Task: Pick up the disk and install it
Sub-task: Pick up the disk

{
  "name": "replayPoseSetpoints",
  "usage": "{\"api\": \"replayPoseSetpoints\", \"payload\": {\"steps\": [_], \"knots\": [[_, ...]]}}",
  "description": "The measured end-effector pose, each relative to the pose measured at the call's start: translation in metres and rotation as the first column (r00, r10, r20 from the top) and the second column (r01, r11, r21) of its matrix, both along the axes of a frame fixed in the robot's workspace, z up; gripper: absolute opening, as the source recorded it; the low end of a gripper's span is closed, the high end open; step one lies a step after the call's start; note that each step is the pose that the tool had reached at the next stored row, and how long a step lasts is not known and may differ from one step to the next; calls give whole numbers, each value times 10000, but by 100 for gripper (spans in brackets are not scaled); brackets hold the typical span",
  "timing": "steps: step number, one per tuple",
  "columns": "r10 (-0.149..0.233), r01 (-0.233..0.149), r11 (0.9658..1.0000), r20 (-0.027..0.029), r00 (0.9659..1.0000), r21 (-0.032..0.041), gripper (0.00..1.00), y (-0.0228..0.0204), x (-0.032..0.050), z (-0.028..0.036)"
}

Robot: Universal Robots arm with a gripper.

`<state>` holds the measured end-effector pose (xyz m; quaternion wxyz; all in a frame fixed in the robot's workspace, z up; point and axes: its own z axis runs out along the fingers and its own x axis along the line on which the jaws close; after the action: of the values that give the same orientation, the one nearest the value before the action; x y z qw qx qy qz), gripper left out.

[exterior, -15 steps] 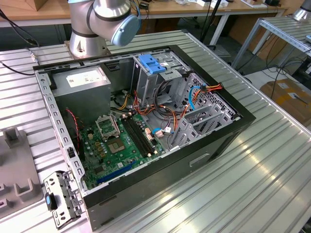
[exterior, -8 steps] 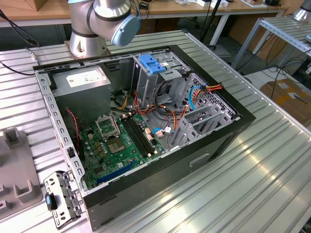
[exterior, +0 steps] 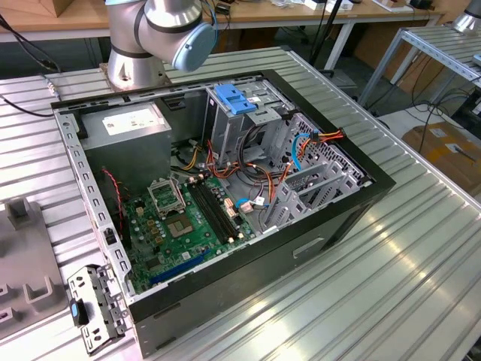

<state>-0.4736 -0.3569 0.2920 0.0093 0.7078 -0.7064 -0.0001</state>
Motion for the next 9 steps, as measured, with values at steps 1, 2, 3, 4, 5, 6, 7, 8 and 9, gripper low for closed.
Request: {"api": "replayPoseSetpoints", "payload": {"steps": [1,2,3,4,5,6,7,8,9], "knots": [[-25,25,10000,0,10000,-1,37,0,0,0],[-49,49,10000,-1,10000,-2,37,0,0,0],[-65,65,10000,0,10000,-2,37,0,0,0],[-69,69,10000,0,10000,-1,37,0,0,0],[-74,74,10000,1,10000,-1,37,0,0,-1],[-81,81,10000,1,10000,-2,37,0,1,0],[-91,91,10000,1,10000,-1,37,0,2,2],[-106,106,9999,3,9999,-1,37,0,4,10],[-116,116,9999,2,9999,-1,37,0,5,20]]}}
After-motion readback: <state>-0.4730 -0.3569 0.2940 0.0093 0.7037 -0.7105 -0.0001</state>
